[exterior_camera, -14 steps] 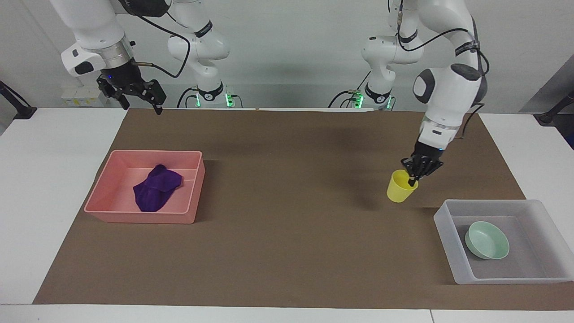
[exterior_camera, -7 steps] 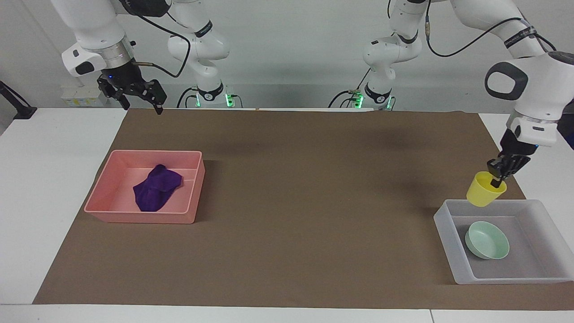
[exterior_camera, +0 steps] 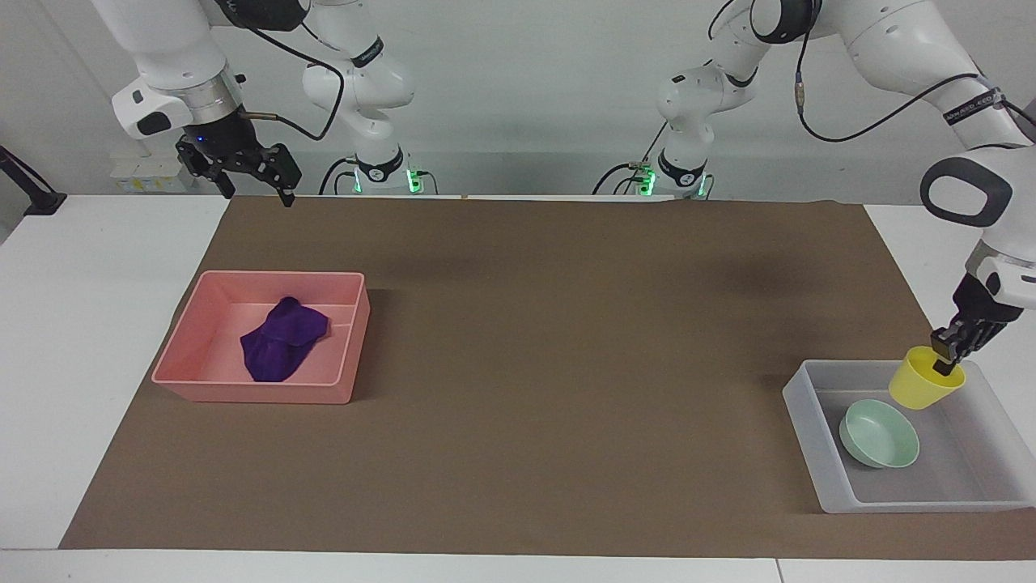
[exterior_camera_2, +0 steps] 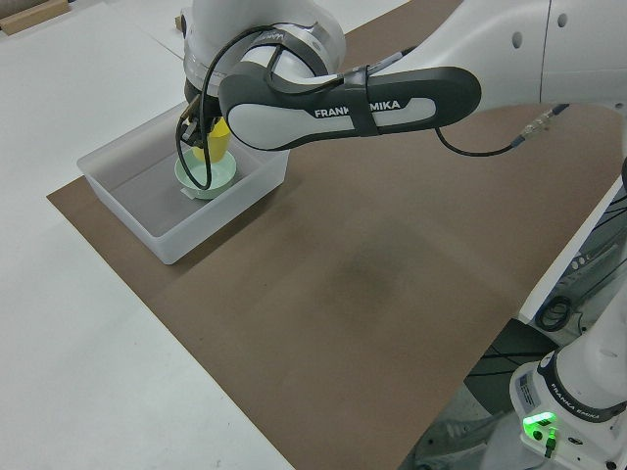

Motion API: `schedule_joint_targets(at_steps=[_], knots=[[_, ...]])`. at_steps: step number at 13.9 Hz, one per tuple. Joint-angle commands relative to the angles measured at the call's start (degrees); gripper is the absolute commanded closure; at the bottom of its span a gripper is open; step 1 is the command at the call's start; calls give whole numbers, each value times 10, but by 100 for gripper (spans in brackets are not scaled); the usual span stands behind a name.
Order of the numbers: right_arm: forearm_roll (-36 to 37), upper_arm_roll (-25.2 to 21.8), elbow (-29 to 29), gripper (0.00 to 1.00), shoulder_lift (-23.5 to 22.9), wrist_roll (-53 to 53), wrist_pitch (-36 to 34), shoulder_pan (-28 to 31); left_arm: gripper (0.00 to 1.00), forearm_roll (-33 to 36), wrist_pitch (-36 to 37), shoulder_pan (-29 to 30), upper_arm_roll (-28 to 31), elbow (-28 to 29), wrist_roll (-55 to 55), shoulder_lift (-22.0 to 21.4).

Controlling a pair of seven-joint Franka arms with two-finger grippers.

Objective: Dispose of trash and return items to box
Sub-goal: 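Carry the yellow cup with the left gripper into the clear box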

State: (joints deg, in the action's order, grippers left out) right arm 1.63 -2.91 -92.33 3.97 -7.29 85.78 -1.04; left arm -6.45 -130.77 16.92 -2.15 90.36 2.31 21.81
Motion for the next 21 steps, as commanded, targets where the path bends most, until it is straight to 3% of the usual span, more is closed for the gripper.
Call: schedule_joint_targets(at_steps=[1, 12, 13, 15, 18, 19, 20, 21], knots=[[-2, 0, -19, 0, 14, 11, 12, 2, 100, -9, 24, 7, -7, -51, 40, 49], [4, 1, -38, 0, 24, 21, 34, 1, 100, -13, -27, -4, -7, 18, 102, 58], [4, 1, -39, 0, 24, 22, 34, 1, 90, -13, -33, -4, -7, 19, 109, 58], [4, 1, -39, 0, 24, 22, 34, 1, 57, -13, -31, -8, -7, 18, 111, 58], [3, 2, -40, 0, 25, 21, 33, 1, 24, -8, -28, -13, -7, 11, 112, 55], [3, 2, -40, 0, 24, 22, 35, 1, 6, -7, -27, -14, -7, 11, 112, 51], [4, 2, -40, 0, 24, 22, 34, 1, 0, -8, -26, -21, -7, 14, 112, 40], [4, 2, -40, 0, 25, 22, 33, 1, 0, -7, -24, -27, -7, 17, 112, 32]])
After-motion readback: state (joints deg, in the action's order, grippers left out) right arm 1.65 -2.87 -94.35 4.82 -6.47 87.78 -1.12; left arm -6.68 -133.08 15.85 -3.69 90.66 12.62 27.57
